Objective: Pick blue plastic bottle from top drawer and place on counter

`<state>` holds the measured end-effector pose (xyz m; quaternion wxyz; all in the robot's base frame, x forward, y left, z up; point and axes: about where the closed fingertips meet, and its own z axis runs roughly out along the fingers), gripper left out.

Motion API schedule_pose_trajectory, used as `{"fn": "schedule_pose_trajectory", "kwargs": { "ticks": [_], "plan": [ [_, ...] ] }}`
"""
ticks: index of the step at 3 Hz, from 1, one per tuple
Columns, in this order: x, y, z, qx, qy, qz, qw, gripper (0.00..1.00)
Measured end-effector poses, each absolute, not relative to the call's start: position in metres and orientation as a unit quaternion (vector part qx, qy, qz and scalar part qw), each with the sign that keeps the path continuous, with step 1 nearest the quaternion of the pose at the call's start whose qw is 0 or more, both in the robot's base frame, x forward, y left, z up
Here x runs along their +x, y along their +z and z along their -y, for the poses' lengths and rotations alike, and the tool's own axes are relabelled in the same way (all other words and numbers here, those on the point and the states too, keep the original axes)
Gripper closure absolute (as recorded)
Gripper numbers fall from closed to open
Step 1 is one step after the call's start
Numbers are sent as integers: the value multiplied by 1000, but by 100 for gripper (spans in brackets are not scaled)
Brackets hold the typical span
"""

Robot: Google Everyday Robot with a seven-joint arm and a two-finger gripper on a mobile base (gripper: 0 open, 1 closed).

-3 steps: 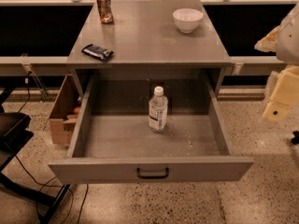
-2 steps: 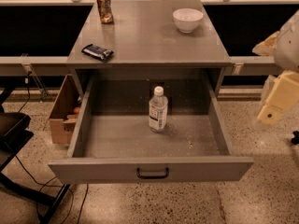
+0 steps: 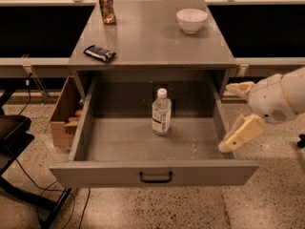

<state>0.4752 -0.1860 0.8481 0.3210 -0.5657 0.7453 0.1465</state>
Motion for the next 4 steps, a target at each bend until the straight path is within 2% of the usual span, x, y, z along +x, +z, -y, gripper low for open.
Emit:
{"fn": "schedule_pose_trajectory", "kwargs": {
  "ticks": [1,2,4],
  "plan": [
    [520,839,154,-531,201,-700,434,0],
    [550,839,134,-503,227,-684,478,0],
    [575,806,117,-489,252,-680,485,0]
  ]
}}
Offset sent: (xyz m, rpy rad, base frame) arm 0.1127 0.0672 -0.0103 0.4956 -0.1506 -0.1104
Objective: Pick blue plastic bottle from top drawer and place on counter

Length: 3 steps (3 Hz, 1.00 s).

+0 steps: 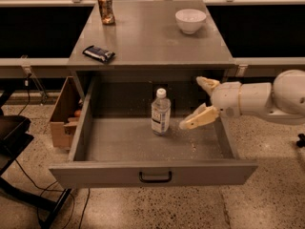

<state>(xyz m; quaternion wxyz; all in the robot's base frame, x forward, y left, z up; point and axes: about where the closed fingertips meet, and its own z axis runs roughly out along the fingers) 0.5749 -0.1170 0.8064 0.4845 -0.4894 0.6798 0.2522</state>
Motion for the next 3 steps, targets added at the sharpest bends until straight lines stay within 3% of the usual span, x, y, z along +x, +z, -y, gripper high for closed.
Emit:
{"fn": "schedule_pose_trajectory", "kwargs": {
  "ticks": [2,3],
  "plan": [
    [642,730,86,-471,305,-666,492,2],
    [659,712,74,-467,329,-649,503,24]
  ]
}}
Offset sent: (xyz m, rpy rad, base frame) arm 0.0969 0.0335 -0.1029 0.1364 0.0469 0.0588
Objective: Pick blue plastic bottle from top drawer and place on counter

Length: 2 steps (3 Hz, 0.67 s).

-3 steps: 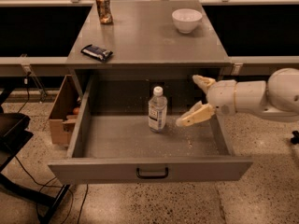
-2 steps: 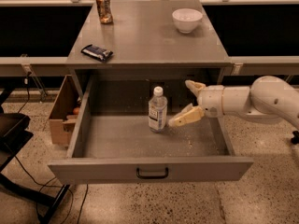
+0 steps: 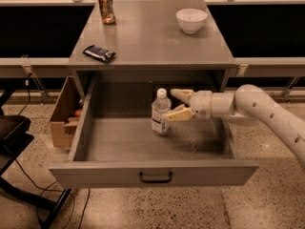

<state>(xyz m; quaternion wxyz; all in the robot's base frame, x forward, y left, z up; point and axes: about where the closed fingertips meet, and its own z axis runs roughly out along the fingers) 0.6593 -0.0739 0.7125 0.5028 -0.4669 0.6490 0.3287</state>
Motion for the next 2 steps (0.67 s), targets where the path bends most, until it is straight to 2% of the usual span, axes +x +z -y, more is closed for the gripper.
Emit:
{"fn": "schedule_pose_trajectory", "kwargs": {
  "ticks": [2],
  "plan": [
    [646,710,17,-452,366,-600,549,71]
  ]
}}
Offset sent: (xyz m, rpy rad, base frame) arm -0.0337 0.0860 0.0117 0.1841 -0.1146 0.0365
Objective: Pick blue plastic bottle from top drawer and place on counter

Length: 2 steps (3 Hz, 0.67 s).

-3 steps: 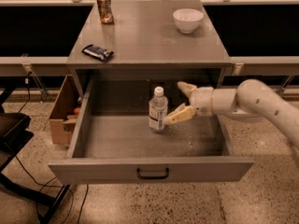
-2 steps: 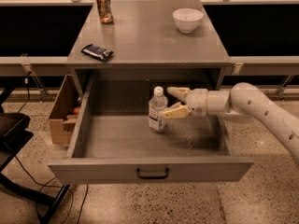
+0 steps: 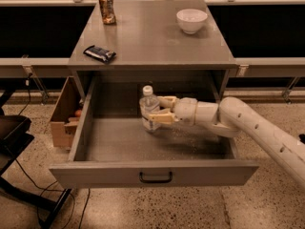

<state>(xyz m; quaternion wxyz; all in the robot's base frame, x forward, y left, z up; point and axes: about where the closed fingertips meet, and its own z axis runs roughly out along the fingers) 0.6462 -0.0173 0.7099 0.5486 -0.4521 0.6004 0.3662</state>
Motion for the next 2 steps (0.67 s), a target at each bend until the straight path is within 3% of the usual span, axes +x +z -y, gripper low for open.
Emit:
{"fn": "schedule_pose_trajectory", "kwargs": {
  "ticks": [1,2],
  "plan": [
    [621,741,6,-458,354,-587,566,94],
    [598,795,11,-443,351,-586,581,100]
  ]
}}
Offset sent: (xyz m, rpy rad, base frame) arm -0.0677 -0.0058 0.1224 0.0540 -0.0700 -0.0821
